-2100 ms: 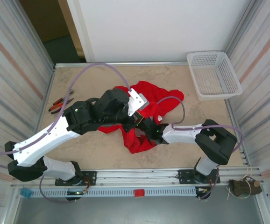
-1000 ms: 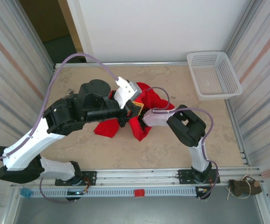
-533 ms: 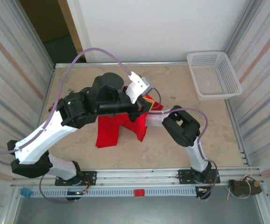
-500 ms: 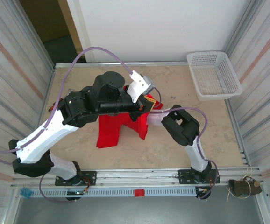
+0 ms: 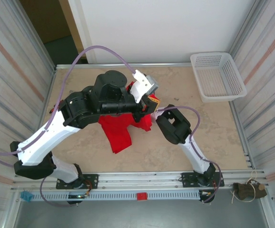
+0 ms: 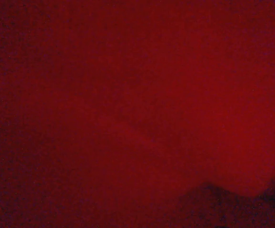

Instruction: Fold the inside-out t-shirt

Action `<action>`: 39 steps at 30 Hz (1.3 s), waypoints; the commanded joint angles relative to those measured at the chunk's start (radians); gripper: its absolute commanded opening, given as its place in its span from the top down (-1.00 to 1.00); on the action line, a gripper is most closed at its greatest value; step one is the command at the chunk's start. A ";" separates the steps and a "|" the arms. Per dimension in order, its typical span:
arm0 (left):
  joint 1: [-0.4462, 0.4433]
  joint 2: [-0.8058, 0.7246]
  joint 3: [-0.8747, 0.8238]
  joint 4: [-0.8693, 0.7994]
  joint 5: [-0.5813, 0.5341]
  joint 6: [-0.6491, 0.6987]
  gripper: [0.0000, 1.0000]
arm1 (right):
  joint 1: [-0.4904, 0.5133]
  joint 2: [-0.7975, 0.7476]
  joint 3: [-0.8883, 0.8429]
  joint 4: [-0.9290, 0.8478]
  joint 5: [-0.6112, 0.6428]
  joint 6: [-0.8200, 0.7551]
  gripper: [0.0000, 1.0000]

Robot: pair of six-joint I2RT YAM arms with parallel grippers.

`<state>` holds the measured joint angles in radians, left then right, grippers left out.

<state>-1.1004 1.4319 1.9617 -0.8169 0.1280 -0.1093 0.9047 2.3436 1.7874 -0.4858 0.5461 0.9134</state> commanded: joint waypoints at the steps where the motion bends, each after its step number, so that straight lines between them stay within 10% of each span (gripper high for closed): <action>1: -0.010 -0.068 0.016 0.113 0.031 0.005 1.00 | -0.021 0.082 0.034 -0.185 -0.023 0.034 -0.74; 8: -0.007 -0.116 -0.046 0.149 -0.046 -0.013 1.00 | -0.038 0.148 0.129 -0.334 -0.030 0.081 -0.55; 17: 0.031 -0.168 -0.123 0.212 -0.114 -0.050 1.00 | -0.042 0.029 -0.107 -0.133 -0.122 0.056 1.00; 27: 0.108 -0.196 -0.203 0.188 -0.238 -0.112 1.00 | -0.055 -0.159 -0.252 0.119 -0.317 -0.170 1.00; 39: 0.764 -0.283 -0.685 0.344 -0.041 -0.384 1.00 | -0.058 -0.597 -0.411 0.160 -0.578 -0.390 1.00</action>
<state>-0.4107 1.1587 1.3304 -0.5514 -0.0013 -0.4084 0.8440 1.8843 1.3705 -0.3256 0.0471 0.6106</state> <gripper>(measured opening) 0.057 0.044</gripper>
